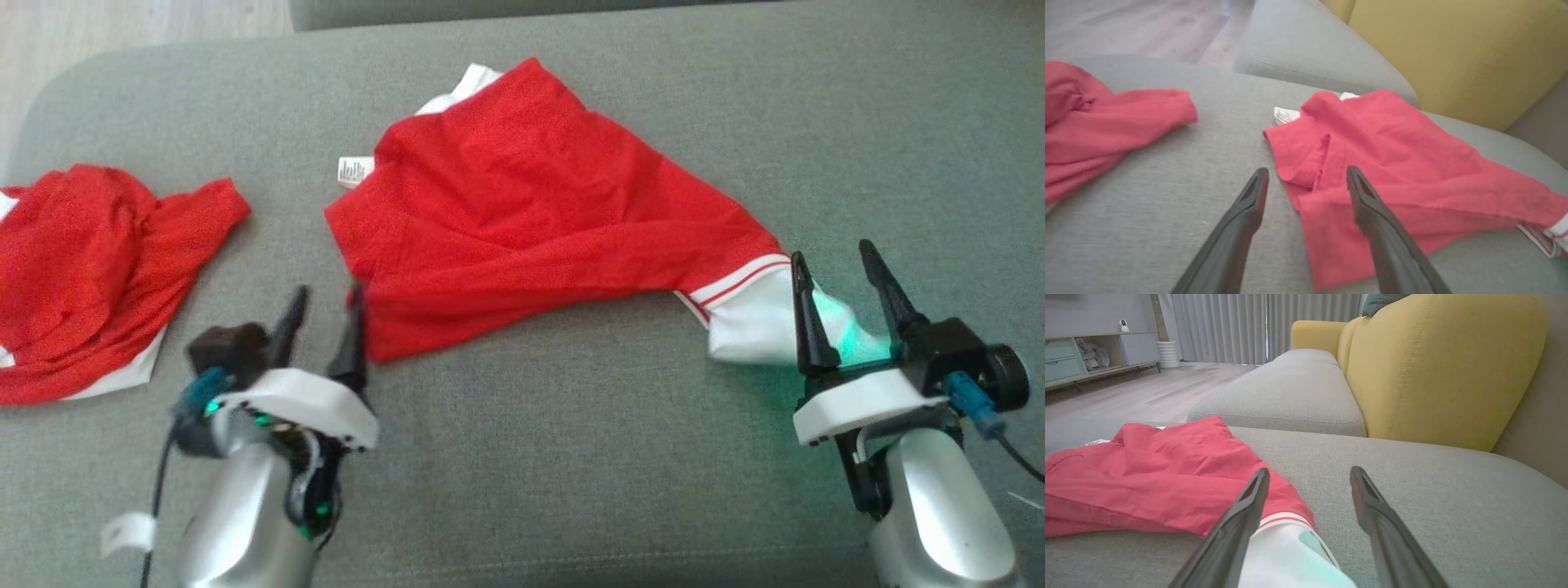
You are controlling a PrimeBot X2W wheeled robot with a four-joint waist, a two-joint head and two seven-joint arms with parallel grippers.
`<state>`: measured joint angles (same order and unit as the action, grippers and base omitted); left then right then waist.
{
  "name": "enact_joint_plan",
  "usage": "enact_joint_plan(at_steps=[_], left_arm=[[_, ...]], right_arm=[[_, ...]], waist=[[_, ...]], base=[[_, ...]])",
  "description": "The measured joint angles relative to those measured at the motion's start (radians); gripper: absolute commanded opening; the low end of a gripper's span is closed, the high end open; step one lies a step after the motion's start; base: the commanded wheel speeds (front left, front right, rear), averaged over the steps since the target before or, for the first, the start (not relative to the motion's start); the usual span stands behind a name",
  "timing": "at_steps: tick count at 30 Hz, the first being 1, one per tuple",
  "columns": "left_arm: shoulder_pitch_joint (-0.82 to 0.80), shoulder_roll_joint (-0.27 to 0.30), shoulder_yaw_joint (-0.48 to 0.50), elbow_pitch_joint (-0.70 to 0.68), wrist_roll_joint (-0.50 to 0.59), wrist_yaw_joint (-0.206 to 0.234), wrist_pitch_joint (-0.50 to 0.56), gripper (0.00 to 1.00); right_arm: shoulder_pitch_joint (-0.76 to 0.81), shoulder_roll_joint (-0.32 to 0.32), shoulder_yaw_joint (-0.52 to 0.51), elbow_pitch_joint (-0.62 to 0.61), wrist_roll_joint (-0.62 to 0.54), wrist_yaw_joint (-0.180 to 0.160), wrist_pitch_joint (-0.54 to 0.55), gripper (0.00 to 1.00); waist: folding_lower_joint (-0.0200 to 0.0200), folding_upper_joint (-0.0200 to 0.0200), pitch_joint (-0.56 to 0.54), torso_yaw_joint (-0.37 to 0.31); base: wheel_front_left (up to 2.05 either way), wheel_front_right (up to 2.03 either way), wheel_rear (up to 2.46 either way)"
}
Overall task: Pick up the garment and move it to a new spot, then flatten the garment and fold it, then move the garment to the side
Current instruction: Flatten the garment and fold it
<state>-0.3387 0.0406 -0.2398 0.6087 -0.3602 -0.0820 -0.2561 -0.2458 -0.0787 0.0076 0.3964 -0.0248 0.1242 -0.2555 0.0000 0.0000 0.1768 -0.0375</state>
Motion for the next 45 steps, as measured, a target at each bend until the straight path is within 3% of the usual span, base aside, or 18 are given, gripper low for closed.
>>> enact_joint_plan(at_steps=[7,18,24,34,45], left_arm=[[0.116,-0.001,0.093,-0.126,0.052,0.065,0.0,1.0],[0.2,-0.001,0.091,-0.184,0.053,0.085,0.0,1.0],[0.173,0.0,0.062,-0.149,0.021,0.05,0.0,1.0],[0.065,-0.001,0.057,-0.029,-0.128,-0.025,0.0,1.0],[0.039,-0.002,0.049,-0.008,-0.163,-0.042,0.0,1.0]], right_arm=[[0.024,0.005,0.016,-0.001,0.017,0.0,0.0,1.0],[0.071,0.023,0.015,-0.004,0.031,0.0,0.0,1.0],[0.069,0.024,0.024,-0.004,0.034,0.0,0.0,1.0],[0.01,0.026,0.047,-0.013,0.034,0.0,0.0,1.0],[0.01,0.026,0.048,-0.018,0.034,0.0,0.0,1.0]], waist=[[0.0,0.0,-0.041,-0.002],[0.0,0.0,-0.062,0.005],[0.0,0.0,-0.027,-0.011],[0.0,0.0,0.05,-0.052],[0.0,0.0,0.075,-0.069]], base=[[0.0,0.0,0.0],[0.0,0.0,0.0],[0.0,0.0,0.0],[0.0,0.0,0.0],[0.0,0.0,0.0]])
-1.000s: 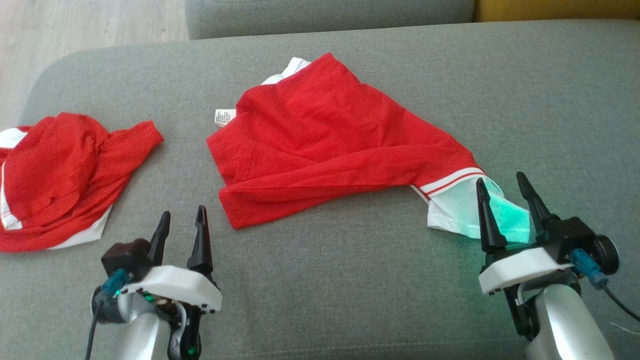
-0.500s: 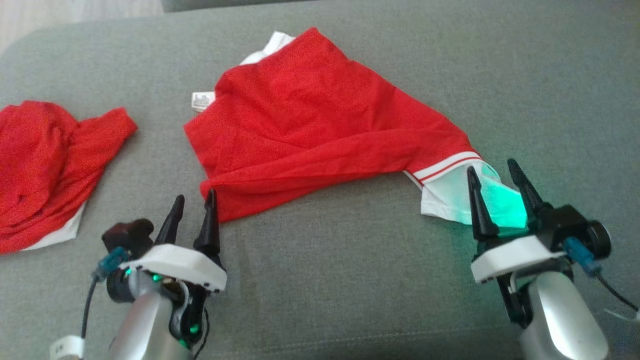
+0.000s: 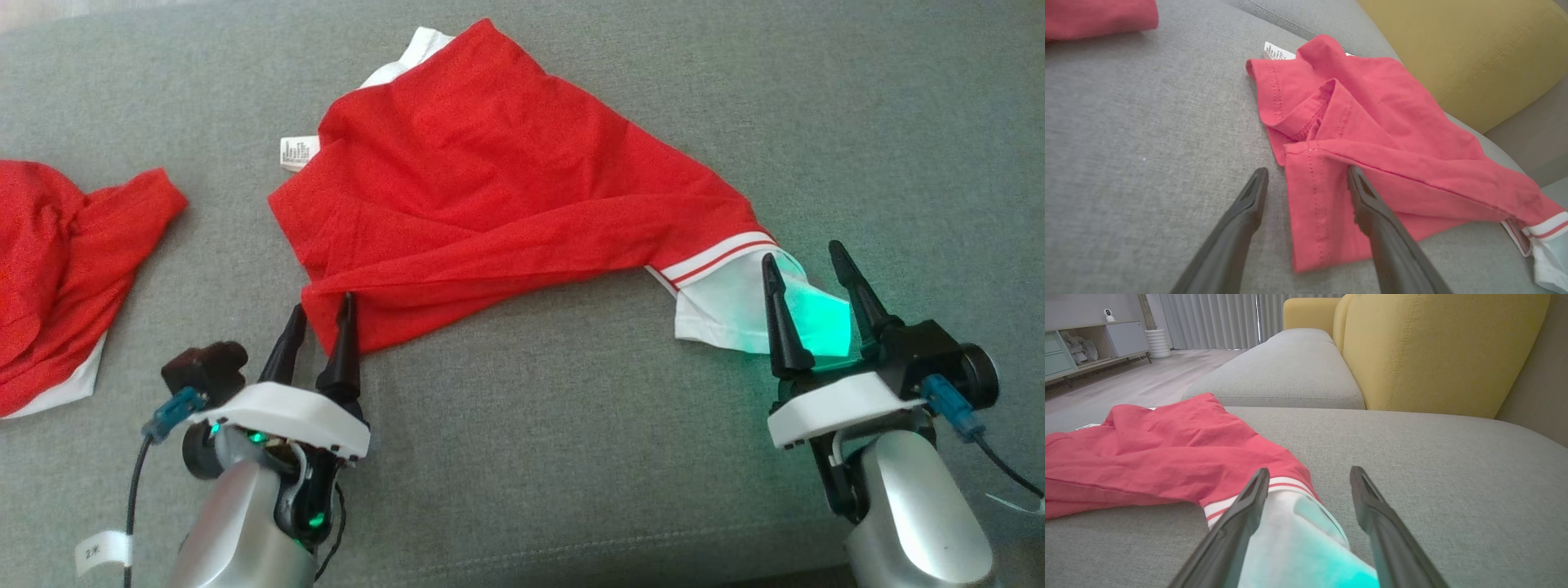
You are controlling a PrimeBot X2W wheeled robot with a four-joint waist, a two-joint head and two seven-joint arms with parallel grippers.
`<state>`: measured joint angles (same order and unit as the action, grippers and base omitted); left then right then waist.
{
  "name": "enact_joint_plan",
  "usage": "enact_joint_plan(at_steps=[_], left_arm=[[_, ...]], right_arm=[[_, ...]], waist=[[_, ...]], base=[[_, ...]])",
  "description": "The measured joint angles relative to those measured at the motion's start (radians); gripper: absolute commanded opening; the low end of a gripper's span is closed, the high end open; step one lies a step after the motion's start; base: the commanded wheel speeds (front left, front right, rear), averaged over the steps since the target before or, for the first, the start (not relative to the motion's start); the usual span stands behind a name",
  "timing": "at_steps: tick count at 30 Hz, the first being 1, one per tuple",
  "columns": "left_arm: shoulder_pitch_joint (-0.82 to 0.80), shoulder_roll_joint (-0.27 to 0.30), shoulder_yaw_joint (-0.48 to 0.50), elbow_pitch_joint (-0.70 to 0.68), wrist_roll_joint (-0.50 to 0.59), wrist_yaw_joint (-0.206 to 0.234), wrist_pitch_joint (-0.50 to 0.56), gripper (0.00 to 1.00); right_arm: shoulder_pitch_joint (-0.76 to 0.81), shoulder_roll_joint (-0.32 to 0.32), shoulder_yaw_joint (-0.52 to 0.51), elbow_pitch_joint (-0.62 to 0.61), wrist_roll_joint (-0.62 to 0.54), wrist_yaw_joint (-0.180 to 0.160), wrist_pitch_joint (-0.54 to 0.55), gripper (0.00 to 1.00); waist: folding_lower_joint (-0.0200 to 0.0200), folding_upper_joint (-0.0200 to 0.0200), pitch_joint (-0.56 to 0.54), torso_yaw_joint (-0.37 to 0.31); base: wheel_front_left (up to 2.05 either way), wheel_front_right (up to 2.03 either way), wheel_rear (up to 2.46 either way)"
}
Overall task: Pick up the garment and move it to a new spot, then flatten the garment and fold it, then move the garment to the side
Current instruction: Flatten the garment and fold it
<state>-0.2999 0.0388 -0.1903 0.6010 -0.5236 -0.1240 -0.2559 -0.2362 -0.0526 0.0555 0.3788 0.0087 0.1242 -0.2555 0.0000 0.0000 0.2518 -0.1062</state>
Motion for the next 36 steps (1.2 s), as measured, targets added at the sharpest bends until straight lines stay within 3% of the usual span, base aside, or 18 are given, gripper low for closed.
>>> enact_joint_plan(at_steps=[2,3,4,5,16,23,33,34,35,36], left_arm=[[0.0,0.0,-0.003,-0.004,-0.001,0.0,0.0,1.0],[0.0,0.0,-0.01,-0.01,-0.011,0.0,0.0,0.72],[0.0,0.0,-0.018,-0.015,-0.021,0.0,0.0,0.26],[0.0,0.0,-0.025,-0.022,-0.025,0.0,0.0,0.0],[0.017,-0.001,-0.008,-0.123,0.006,0.0,0.0,0.0],[0.039,-0.001,-0.023,-0.122,0.021,0.0,0.0,0.0],[0.039,0.0,-0.025,-0.122,0.036,0.0,0.0,0.0],[0.039,0.0,-0.025,-0.122,0.039,0.0,0.0,0.0],[0.039,0.0,-0.026,-0.12,0.038,0.0,0.0,0.0],[0.039,0.0,-0.026,-0.117,0.038,0.0,0.0,0.0]], right_arm=[[0.0,0.0,0.003,0.0,0.0,0.0,0.0,1.0],[0.0,0.0,0.003,0.0,0.0,0.0,0.0,1.0],[0.0,0.0,0.003,0.0,0.0,0.0,0.0,1.0],[0.0,0.0,0.004,0.0,0.0,0.0,0.0,1.0],[0.045,0.001,-0.085,0.082,0.047,0.0,0.0,1.0],[0.078,0.004,-0.082,0.177,0.107,0.0,0.0,1.0],[0.021,0.004,-0.065,0.198,0.148,0.0,0.0,1.0],[0.016,0.004,-0.06,0.202,0.148,0.0,0.0,0.81],[0.014,0.004,-0.055,0.209,0.148,0.0,0.0,0.33],[0.013,0.004,-0.053,0.216,0.148,0.0,0.0,0.0]], waist=[[0.0,0.0,0.001,-0.001],[0.0,0.0,0.001,-0.002],[0.0,0.0,0.0,-0.002],[0.0,0.0,0.0,-0.003],[0.0,0.0,-0.004,-0.005],[0.0,0.0,0.002,-0.016],[0.0,0.0,0.017,-0.009],[0.0,0.0,0.018,-0.007],[0.0,0.0,0.02,-0.006],[0.0,0.0,0.021,-0.005]], base=[[0.0,0.0,0.0],[0.0,0.0,0.0],[0.0,0.0,0.0],[0.0,0.0,0.0],[0.0,0.0,0.0],[0.0,0.0,0.0],[0.0,0.0,0.0],[0.0,0.0,0.0],[0.0,0.0,0.0],[0.0,0.0,0.0]])
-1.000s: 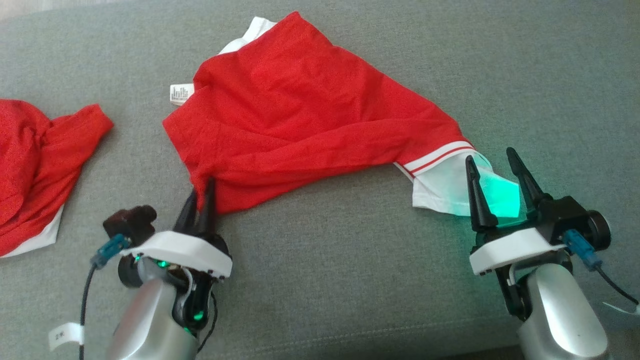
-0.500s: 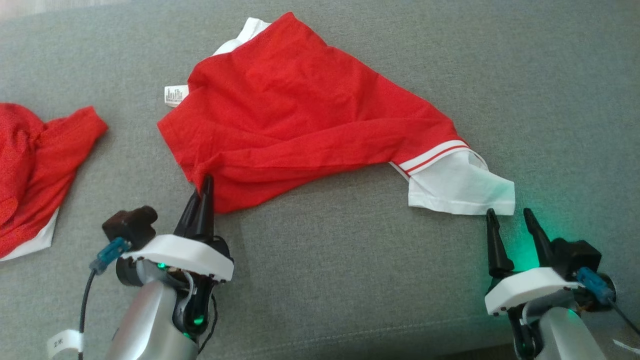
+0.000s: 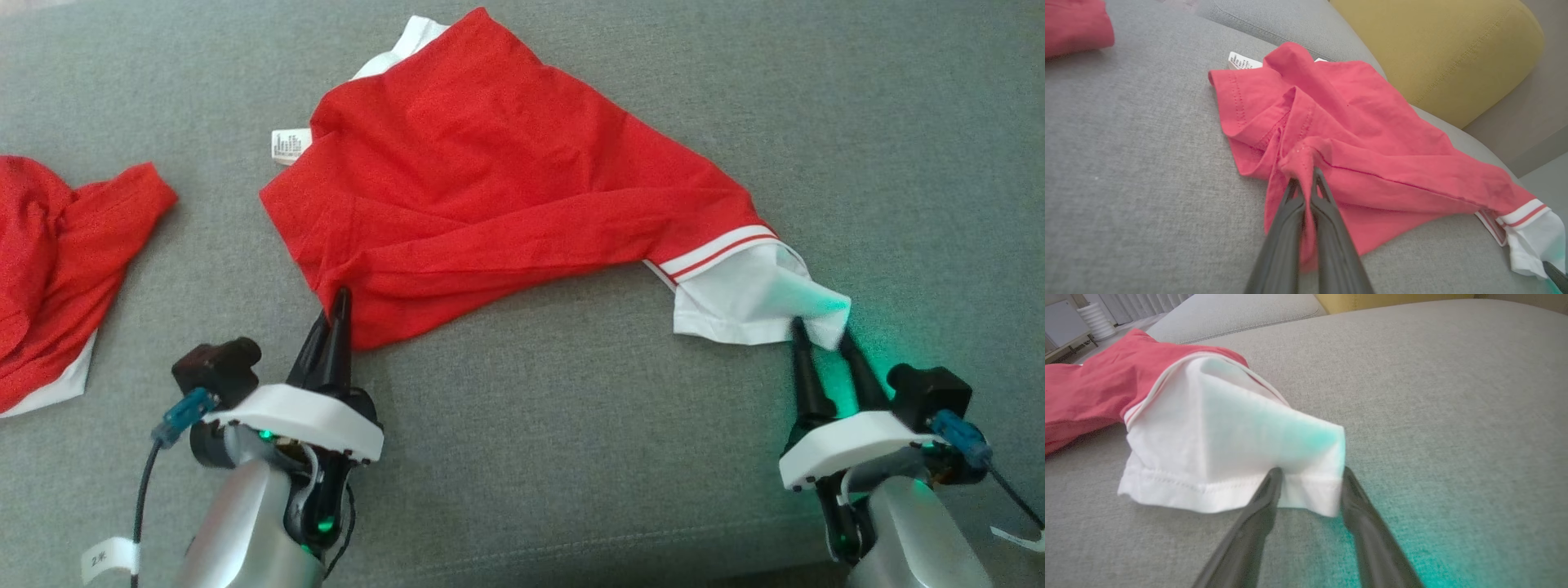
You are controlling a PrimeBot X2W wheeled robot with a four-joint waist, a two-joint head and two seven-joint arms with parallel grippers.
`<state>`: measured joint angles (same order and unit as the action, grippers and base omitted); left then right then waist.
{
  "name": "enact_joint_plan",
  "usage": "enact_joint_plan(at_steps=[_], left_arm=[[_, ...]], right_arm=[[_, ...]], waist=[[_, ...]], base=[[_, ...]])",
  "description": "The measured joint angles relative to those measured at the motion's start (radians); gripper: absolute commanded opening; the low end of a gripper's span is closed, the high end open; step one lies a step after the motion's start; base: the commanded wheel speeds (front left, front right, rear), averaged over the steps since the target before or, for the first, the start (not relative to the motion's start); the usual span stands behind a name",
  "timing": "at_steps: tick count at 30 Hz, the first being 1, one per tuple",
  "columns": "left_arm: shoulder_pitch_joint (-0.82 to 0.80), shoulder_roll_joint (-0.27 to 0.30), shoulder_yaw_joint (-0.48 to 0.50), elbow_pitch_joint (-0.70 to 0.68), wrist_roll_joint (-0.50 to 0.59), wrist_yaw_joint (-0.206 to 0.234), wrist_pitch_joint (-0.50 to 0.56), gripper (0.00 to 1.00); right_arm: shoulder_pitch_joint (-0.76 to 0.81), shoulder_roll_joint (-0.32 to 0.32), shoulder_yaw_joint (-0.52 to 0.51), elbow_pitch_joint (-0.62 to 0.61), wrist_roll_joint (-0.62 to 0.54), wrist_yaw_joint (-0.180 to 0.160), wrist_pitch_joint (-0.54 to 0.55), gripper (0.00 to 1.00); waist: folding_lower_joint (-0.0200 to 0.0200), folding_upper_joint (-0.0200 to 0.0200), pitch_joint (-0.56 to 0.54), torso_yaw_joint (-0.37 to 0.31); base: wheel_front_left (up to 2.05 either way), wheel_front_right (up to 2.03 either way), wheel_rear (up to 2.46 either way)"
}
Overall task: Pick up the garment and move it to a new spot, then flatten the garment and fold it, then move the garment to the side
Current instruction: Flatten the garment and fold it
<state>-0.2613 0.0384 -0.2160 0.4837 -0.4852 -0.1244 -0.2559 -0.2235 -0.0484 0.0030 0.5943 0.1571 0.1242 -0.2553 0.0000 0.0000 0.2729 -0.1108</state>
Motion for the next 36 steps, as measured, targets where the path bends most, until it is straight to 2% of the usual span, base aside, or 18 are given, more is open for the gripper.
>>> enact_joint_plan(at_steps=[6,14,18,25,31,36], left_arm=[[-0.002,0.0,0.0,0.0,0.007,0.0,0.0,0.0],[-0.052,0.006,0.006,-0.134,0.075,0.0,0.0,0.0],[-0.145,0.058,0.021,-0.201,0.106,0.0,0.0,0.0],[-0.338,0.179,0.059,-0.252,0.116,0.0,-0.001,0.0],[-0.517,0.237,0.061,-0.236,0.105,-0.007,0.028,0.0],[-0.615,0.246,0.033,-0.177,0.1,-0.007,0.064,0.0]], right_arm=[[-0.001,0.0,0.012,-0.023,0.033,0.0,0.0,0.0],[-0.074,-0.004,0.044,-0.334,0.079,0.0,0.0,0.0],[-0.171,-0.06,0.063,-0.434,0.099,0.0,0.008,0.0],[-0.435,-0.16,0.049,-0.565,0.174,0.0,0.105,0.0],[-0.586,-0.194,0.031,-0.595,0.186,0.0,0.194,0.0],[-0.698,-0.195,0.021,-0.512,0.175,0.0,0.226,0.0]], waist=[[0.0,0.0,-0.002,0.005],[0.0,0.0,-0.06,0.004],[0.0,0.0,-0.104,0.002],[0.0,0.0,-0.148,-0.004],[0.0,0.0,-0.121,0.017],[0.0,0.0,-0.055,0.035]], base=[[0.0,0.0,0.0],[0.0,0.0,0.0],[0.0,0.0,0.0],[0.0,0.0,0.0],[0.0,0.0,0.0],[0.0,0.0,0.0]])
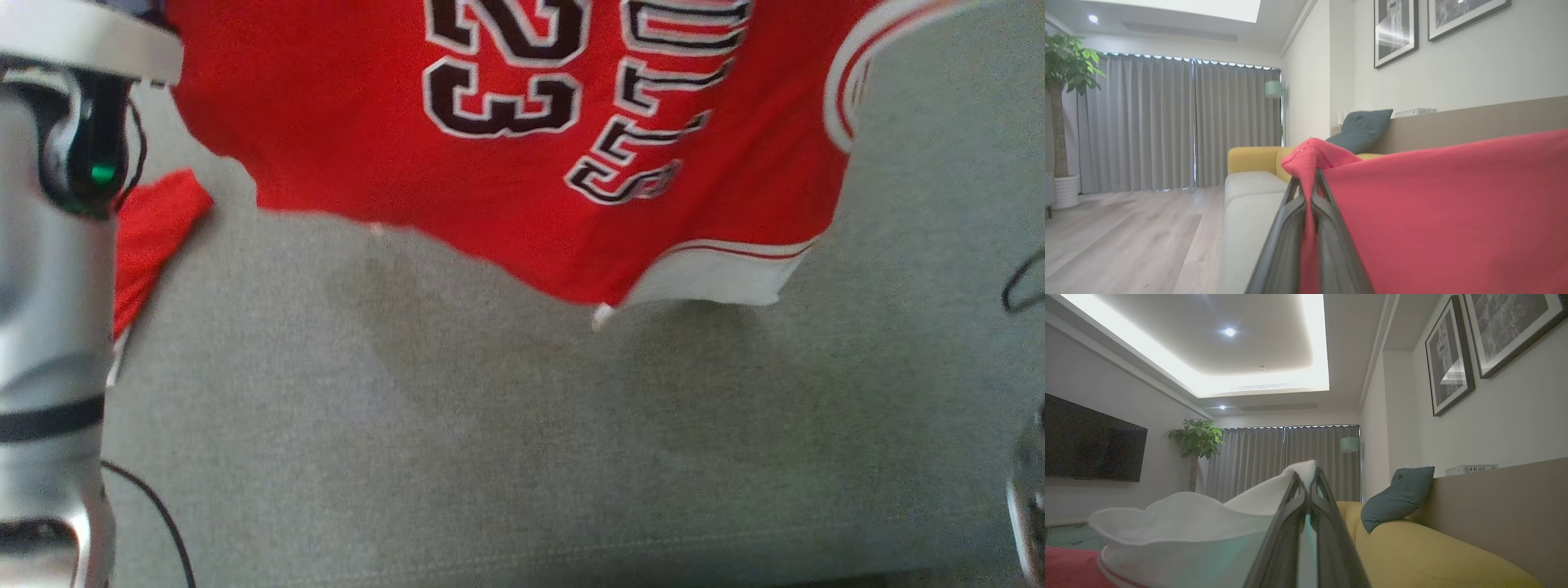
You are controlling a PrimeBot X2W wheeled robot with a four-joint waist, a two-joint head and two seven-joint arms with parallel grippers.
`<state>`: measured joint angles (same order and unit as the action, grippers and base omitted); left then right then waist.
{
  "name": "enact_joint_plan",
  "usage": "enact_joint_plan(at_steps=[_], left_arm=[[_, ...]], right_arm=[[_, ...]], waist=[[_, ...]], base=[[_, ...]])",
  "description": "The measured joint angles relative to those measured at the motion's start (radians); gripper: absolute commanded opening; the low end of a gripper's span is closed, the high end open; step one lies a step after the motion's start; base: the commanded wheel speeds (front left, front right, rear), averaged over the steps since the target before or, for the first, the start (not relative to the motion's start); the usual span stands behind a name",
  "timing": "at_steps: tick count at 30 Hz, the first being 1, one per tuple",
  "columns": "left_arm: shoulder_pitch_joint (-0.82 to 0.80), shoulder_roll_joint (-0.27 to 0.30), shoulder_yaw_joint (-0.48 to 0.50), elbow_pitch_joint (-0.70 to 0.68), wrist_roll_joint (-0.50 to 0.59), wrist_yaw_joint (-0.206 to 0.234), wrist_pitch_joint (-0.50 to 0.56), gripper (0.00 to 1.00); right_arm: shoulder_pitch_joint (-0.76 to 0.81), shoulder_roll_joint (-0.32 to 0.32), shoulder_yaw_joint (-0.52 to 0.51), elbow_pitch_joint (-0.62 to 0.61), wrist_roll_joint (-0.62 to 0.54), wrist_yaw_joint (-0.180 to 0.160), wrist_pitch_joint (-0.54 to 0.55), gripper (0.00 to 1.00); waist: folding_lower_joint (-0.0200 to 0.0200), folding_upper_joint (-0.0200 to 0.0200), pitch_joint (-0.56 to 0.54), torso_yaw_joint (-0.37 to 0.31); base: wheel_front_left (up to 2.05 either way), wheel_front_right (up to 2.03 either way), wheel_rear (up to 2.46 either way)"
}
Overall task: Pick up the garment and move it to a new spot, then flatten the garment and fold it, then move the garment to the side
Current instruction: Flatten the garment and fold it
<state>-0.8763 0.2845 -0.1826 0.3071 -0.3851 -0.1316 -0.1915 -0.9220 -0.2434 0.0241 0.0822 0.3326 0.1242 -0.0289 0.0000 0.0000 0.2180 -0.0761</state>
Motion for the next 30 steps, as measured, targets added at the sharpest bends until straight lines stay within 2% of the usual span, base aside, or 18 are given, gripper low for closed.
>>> enact_joint_plan(at_steps=[5,10,13,16,20,24,30], left_arm=[[-0.141,0.001,-0.026,0.132,0.035,0.002,-0.015,0.0],[-0.382,0.0,-0.011,0.222,0.097,0.028,-0.061,0.0],[-0.483,-0.006,0.005,0.231,0.127,0.035,-0.067,0.0],[-0.508,-0.025,0.04,0.232,0.128,0.035,-0.067,0.0],[-0.442,-0.047,0.073,0.252,0.128,0.026,-0.067,0.0],[-0.291,-0.077,0.104,0.268,0.122,0.019,-0.067,0.0],[0.016,-0.164,0.177,0.252,0.109,0.008,-0.066,0.0]], right_arm=[[-0.177,0.033,-0.038,0.157,-0.065,0.0,-0.007,0.0],[-0.427,0.055,-0.081,0.318,-0.213,0.0,-0.131,0.0],[-0.537,0.072,-0.152,0.399,-0.277,0.0,-0.193,0.0],[-0.583,0.097,-0.23,0.458,-0.304,0.0,-0.215,0.0],[-0.553,0.117,-0.225,0.523,-0.308,0.0,-0.222,0.0],[-0.415,0.124,-0.191,0.528,-0.236,0.0,-0.227,0.0],[-0.088,0.149,-0.156,0.365,-0.052,0.0,-0.227,0.0]], waist=[[0.0,0.0,0.096,0.016],[0.0002,0.0,0.193,0.024],[0.0003,0.0,0.235,0.024],[0.0003,0.0,0.265,0.021],[0.0001,0.0,0.286,0.004],[0.0002,0.0,0.298,-0.014],[0.0001,0.0,0.29,-0.034]], base=[[0.0,0.0,0.0],[0.0,0.0,0.0],[0.0,0.0,0.0],[0.0,0.0,0.0],[0.0,0.0,0.0],[0.0,0.0,0.0],[0.0,0.0,0.0]])
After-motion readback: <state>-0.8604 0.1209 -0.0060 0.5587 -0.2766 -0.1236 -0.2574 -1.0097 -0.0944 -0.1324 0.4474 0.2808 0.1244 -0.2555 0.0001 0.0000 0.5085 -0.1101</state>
